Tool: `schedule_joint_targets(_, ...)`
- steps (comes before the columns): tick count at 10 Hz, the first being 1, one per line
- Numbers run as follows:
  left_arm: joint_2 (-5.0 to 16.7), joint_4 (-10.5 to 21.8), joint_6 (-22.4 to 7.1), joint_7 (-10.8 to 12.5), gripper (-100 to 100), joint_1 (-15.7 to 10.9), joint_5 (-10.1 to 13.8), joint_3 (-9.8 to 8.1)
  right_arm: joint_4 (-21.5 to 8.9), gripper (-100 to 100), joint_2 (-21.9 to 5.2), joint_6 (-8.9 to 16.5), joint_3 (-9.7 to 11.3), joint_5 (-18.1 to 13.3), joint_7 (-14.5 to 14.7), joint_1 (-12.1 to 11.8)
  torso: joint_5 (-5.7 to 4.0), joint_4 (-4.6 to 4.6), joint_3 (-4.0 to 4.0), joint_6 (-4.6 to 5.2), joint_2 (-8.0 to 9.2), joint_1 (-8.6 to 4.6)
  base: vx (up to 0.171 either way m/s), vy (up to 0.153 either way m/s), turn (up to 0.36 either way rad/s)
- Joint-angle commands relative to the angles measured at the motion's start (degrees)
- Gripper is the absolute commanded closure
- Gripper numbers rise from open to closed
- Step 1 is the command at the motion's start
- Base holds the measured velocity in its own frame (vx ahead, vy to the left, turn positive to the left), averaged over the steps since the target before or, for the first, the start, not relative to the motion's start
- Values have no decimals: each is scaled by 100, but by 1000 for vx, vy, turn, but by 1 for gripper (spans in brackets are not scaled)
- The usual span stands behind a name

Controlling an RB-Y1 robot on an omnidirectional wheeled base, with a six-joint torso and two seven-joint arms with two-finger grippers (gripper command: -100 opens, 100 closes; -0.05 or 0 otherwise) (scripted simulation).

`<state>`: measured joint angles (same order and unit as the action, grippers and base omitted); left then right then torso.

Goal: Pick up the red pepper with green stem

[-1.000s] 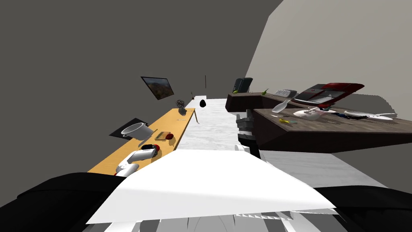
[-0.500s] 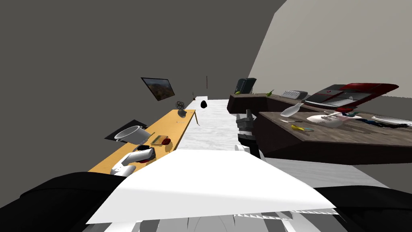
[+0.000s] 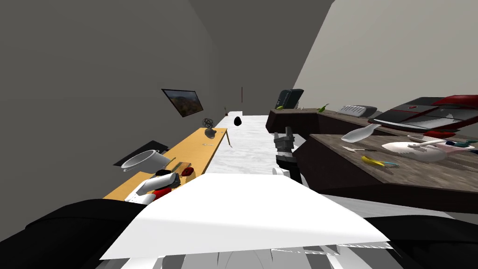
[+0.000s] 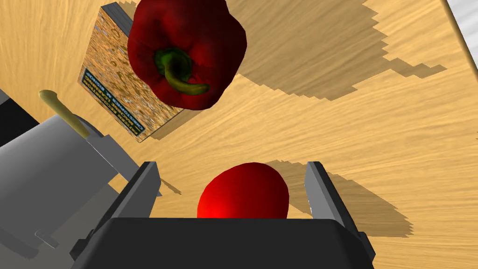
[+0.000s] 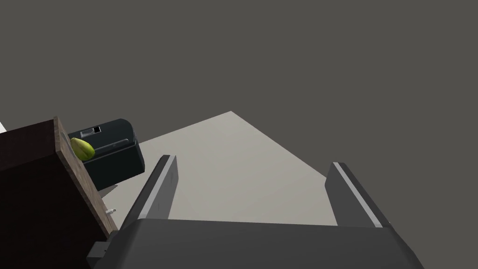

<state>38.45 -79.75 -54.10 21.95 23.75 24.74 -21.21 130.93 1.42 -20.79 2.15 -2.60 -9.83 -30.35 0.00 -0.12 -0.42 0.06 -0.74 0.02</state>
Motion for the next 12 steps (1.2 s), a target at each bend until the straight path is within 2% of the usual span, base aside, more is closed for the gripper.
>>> schedule_joint_targets(1, -74, 11, -85, -117, -100, 5, 97, -80, 0, 0, 0, 0, 0, 0, 0, 0, 0, 0, 0, 0, 0, 0, 174, 10, 45)
schedule_joint_targets(3, -198, 8, -191, -269, -100, 30, 223, -186, 0, 0, 0, 0, 0, 0, 0, 0, 1, 1, 4, 0, 6, 4, 176, 22, 55)
schedule_joint_targets(5, -209, 0, -173, -275, -100, 58, 231, -192, 0, 0, 0, 0, 0, 0, 0, 0, 2, 0, -2, 2, -5, 3, 153, -1, 21)
schedule_joint_targets(6, -213, -1, -181, -287, 0, 58, 235, -195, 0, 0, 0, 0, 0, 0, 0, 1, 0, 4, 13, 1, 25, 0, 17, 0, -2)
schedule_joint_targets(7, -285, 172, -29, -321, -100, -15, 174, -159, 0, 0, 0, 0, 0, 0, 0, 2, 0, 11, 30, 1, 53, 0, 12, 21, 6)
schedule_joint_targets(10, -395, 432, 198, -374, -100, -122, 82, -107, -1, 0, 0, 0, 0, 0, 0, 3, 5, 16, 41, 0, 71, 17, 4, 42, 3)
schedule_joint_targets(11, -359, 393, 141, -368, -100, -107, 116, -121, -1, 0, 0, 1, 0, 0, 0, 3, 5, 16, 42, 0, 73, 19, -1, 20, -2)
schedule_joint_targets(12, -361, 408, 163, -377, 100, -112, 115, -120, -1, 0, 0, 1, 0, 0, 0, 3, 3, 16, 43, 0, 74, 11, 0, 0, 0)
